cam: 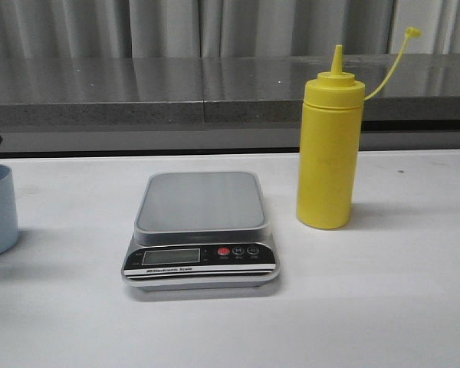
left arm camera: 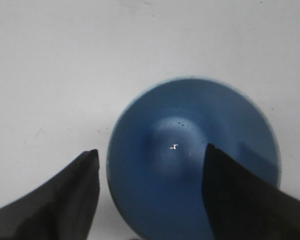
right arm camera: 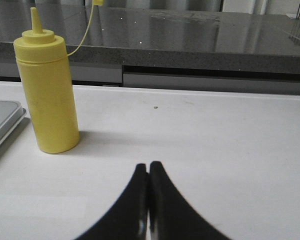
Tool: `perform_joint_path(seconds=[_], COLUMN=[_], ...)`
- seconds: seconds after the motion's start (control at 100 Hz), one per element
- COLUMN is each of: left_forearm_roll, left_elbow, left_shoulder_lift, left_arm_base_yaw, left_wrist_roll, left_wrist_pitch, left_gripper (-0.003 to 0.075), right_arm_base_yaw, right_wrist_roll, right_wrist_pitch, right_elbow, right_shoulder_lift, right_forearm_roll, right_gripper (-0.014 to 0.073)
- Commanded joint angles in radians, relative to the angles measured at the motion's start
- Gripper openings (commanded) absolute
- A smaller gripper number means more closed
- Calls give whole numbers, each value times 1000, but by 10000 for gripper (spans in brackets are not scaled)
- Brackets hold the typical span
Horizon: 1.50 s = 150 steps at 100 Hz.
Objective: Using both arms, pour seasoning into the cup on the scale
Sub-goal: 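Grasp the light blue cup with the left gripper and lift it, then carry the cup over the scale and lower it onto the platform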
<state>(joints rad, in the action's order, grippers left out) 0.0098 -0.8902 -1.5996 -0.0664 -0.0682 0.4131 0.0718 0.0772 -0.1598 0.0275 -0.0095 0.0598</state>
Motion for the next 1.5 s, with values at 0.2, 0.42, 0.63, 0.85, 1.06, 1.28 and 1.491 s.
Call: perform_joint_path(seconds=[0.2,0.42,0.63,0.85,1.06,1.28,1.491], left_forearm_roll=[-10,-10,-92,-239,-239,-239,-237], left_elbow=[-28,-63,-189,-359,-484,-608,-746], left_shoulder_lift=[29,31,31,31,9,-97,-232], left_arm_base_yaw=[3,3,3,-29,-144,-262,-343], left_wrist_roll=[-8,-8,-8,84,90,90,90], left_wrist_pitch=[-57,-25,130,318,369,438,501], left_gripper=[-3,-20,-20,-20,-20,-20,-20], right_arm_base_yaw=[-5,-5,-5,-5,-5,-5,-5], right_wrist_roll=[-2,-2,-2,-2,-2,-2,-2], right_wrist_pitch=[83,83,83,83,83,83,83], right_elbow=[-22,-22,-22,-22,-22,-22,-22], right_shoulder_lift=[-20,-20,-20,-20,-20,-20,-20], right_forearm_roll=[13,13,13,13,13,13,13], right_gripper=[-67,-67,-67,-67,-67,-67,-67])
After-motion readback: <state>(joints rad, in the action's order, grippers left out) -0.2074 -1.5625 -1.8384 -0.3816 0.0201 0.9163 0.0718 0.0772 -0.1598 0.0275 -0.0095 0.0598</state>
